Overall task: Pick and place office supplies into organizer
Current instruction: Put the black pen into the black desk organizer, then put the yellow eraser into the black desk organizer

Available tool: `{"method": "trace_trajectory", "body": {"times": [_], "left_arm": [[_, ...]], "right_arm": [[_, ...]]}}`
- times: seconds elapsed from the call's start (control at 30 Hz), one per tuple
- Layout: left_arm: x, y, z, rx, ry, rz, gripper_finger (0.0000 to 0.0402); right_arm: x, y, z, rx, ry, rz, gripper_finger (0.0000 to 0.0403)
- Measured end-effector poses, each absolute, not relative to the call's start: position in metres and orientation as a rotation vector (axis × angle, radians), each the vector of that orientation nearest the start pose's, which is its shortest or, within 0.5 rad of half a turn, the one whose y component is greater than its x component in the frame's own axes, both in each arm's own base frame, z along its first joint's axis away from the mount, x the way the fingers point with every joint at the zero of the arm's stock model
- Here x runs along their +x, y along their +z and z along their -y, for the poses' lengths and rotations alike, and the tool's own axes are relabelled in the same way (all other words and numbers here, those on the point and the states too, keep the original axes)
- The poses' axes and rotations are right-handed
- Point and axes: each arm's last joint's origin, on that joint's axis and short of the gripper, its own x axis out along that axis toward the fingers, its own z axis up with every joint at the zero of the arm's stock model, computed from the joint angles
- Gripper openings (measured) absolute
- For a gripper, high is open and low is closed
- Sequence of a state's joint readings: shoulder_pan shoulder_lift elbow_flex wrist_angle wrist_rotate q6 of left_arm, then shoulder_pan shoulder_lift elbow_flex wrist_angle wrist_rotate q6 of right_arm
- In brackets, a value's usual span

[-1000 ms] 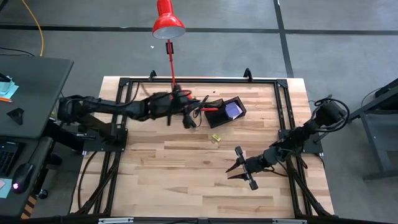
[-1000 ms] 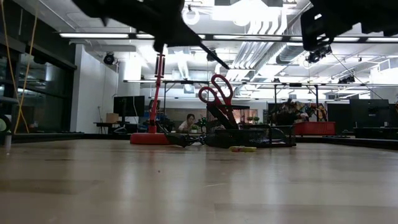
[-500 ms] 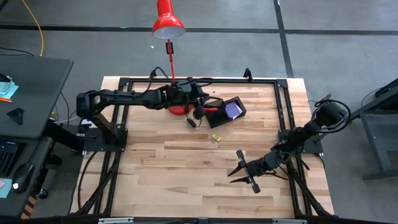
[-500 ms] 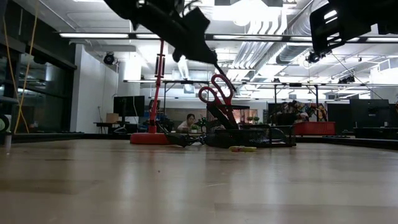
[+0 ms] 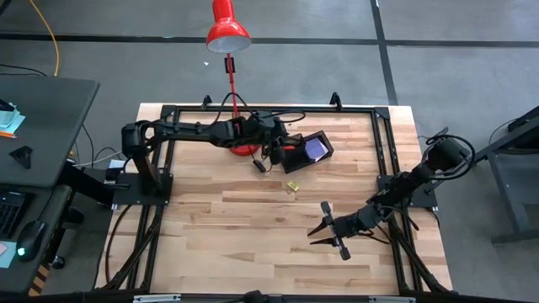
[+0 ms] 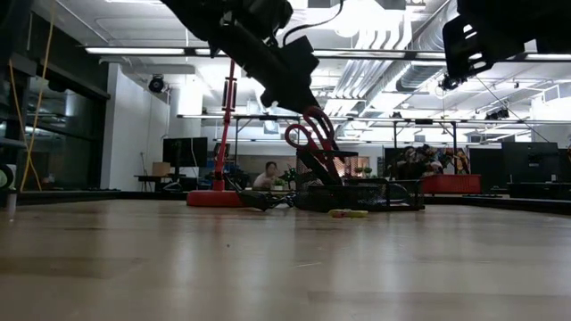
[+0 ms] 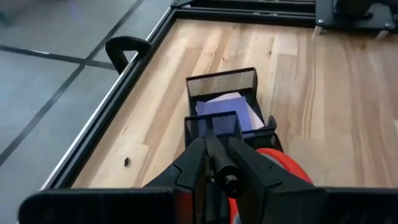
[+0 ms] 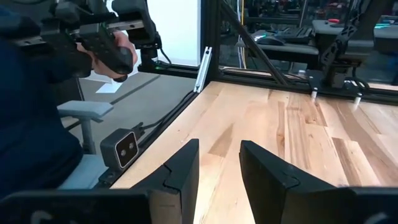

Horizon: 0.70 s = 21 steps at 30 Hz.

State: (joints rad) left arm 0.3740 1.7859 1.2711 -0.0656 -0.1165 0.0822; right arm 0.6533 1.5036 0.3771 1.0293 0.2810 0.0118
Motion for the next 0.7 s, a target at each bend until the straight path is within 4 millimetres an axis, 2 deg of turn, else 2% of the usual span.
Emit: {"method": "trace_trajectory", "body": {"times": [0.3,0.7], "left_arm": [[0.3721,0.2420,-0.1492,-0.005,0.446,-0.579,0.0063],[0.3721,0.2417,-0.1488,-0.011,0.434,-0.581,0.0169]], "right_arm": [[0.2089,0.1619,-0.1496,-0.037,0.368,-0.091,0.0108],[0.2092,0.1619,-0.1490,-0.048,0.349,-0.089,0.0108]]}}
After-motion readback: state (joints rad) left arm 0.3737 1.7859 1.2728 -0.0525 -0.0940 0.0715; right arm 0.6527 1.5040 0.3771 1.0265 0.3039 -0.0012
